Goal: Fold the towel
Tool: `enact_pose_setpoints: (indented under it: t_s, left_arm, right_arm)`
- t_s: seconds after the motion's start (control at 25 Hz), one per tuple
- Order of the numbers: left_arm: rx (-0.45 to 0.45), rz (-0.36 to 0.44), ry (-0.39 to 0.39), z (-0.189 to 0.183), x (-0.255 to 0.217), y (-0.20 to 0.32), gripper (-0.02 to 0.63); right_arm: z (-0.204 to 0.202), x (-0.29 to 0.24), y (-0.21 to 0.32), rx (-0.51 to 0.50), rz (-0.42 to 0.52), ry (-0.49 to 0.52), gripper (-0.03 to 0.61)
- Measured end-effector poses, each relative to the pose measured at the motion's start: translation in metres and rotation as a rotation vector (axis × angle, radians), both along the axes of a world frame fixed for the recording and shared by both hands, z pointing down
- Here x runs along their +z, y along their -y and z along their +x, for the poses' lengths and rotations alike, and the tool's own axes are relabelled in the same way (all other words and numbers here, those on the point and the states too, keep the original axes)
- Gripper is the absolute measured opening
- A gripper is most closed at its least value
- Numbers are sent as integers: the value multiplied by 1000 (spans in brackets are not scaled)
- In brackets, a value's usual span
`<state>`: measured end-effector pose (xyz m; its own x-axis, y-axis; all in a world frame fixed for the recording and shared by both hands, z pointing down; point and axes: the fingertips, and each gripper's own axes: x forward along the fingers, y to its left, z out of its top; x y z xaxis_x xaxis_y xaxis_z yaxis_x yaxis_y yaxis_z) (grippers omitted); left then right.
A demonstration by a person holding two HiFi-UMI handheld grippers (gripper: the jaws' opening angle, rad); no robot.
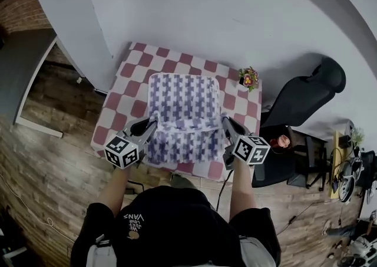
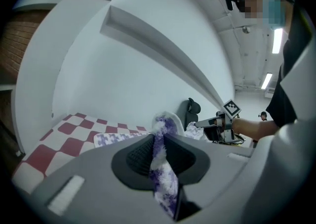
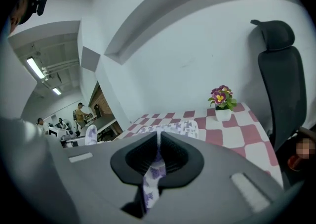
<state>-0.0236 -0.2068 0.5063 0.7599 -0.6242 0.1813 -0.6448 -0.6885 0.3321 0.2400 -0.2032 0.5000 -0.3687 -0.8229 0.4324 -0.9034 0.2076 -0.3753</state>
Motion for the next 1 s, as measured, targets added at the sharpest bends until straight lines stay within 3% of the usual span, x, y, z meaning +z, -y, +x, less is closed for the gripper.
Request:
enact_pose_setpoints:
  t_s: [0.44, 0.68, 1.0]
  left_arm:
    - [-110, -167, 45, 4, 46, 117, 57]
    - [-191, -282, 55, 1, 81, 151, 57]
    - [-290, -488, 6, -7, 121, 172, 58]
  right_arm:
    - [6, 57, 115, -48, -104, -1, 25]
    - [5, 85, 150, -48, -163, -7, 25]
    - [4, 120, 178, -27, -241, 5, 34]
